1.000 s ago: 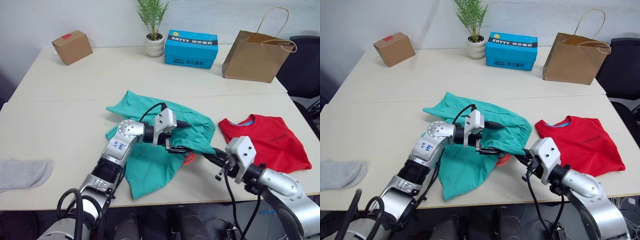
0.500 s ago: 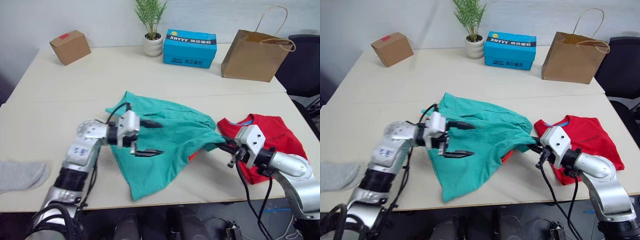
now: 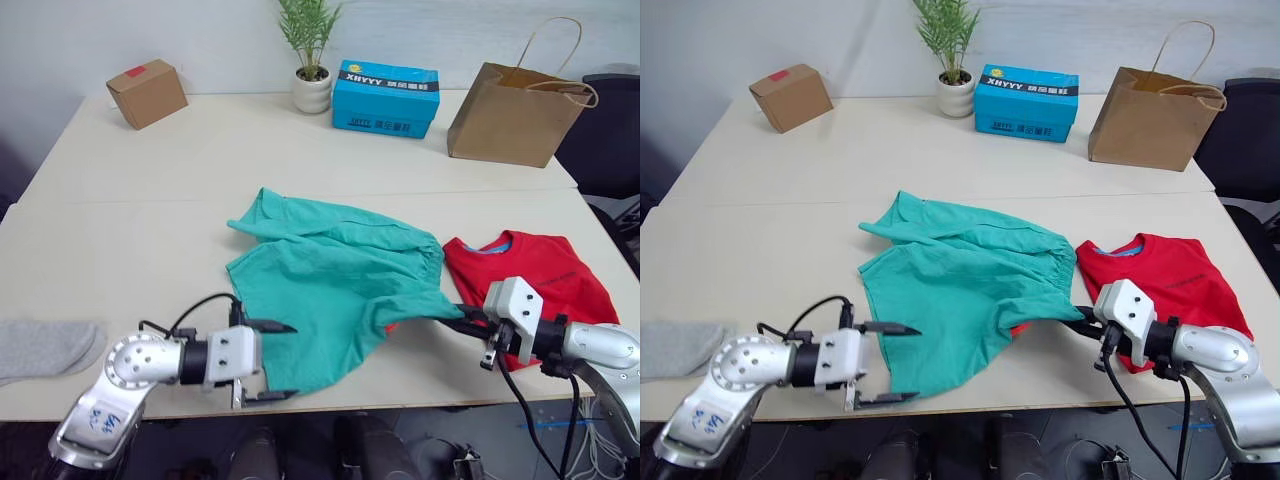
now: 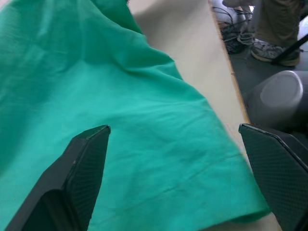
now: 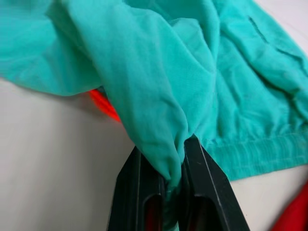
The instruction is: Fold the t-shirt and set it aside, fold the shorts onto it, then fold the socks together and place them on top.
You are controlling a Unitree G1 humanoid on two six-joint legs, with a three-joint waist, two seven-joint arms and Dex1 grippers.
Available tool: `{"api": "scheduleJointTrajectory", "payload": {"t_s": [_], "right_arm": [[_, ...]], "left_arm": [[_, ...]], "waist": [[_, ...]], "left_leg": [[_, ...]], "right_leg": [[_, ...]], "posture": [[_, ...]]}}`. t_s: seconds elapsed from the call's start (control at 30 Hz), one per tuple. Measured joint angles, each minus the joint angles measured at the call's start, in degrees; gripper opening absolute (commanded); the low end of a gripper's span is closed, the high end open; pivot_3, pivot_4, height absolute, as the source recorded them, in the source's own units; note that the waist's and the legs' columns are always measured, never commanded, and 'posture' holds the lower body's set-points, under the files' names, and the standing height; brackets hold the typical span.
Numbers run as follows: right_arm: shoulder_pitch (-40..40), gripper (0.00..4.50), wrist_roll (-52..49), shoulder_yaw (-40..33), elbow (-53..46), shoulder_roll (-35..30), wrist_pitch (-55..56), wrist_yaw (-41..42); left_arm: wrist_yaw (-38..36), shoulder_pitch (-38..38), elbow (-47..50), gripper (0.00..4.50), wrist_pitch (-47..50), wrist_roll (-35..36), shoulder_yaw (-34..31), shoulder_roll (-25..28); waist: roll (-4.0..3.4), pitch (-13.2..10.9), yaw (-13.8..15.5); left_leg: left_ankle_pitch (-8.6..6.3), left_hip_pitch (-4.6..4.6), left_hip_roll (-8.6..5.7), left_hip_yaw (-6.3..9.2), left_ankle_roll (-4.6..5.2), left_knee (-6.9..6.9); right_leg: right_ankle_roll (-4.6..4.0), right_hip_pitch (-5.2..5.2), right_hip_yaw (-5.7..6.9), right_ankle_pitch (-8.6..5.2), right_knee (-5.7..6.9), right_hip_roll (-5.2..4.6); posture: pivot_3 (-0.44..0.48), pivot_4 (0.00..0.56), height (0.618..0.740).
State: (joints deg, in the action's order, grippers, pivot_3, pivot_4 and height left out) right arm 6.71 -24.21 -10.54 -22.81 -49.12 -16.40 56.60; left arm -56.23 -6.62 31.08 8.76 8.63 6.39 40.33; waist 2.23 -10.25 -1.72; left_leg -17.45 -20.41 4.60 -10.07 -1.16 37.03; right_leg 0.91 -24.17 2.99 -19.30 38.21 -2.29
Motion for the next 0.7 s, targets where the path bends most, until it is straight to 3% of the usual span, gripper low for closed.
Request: {"api": "scheduleJointTrajectory", "payload": {"t_s": [0.3, 0.4, 0.7], "right_arm": [[0.14, 0.03, -1.59, -1.73, -0.51, -1.69, -2.75, 1.36], [-0.37, 0.00, -1.76, -1.75, -0.80, -1.69, -3.43, 1.33], [-0.84, 0.00, -1.73, -1.75, -0.87, -1.68, -3.68, 0.78]], "left_arm": [[6.52, -0.60, 0.56, 4.50, 1.11, -5.85, 3.81, -1.59], [5.92, -0.84, -0.70, 3.91, 0.27, -7.12, 4.36, 0.95], [5.26, -0.54, -3.27, 1.13, -1.83, -5.99, 3.69, 1.50]], "waist": [[0.00, 0.00, 0.13], [0.00, 0.00, 0.01], [-0.02, 0.00, 0.09]], "left_leg": [[-0.11, 0.09, 0.00, 0.05, 0.19, -0.03], [-0.12, 0.09, 0.01, 0.04, 0.18, -0.03], [-0.18, 0.19, 0.01, 0.04, 0.28, -0.02]], "right_leg": [[0.01, 0.22, 0.04, 0.05, -0.24, 0.01], [0.01, 0.22, 0.04, 0.05, -0.26, 0.01], [0.01, 0.34, 0.05, 0.06, -0.27, 0.00]], "posture": [[0.000, 0.150, 0.740], [0.000, 0.150, 0.740], [0.000, 0.150, 0.740]]}}
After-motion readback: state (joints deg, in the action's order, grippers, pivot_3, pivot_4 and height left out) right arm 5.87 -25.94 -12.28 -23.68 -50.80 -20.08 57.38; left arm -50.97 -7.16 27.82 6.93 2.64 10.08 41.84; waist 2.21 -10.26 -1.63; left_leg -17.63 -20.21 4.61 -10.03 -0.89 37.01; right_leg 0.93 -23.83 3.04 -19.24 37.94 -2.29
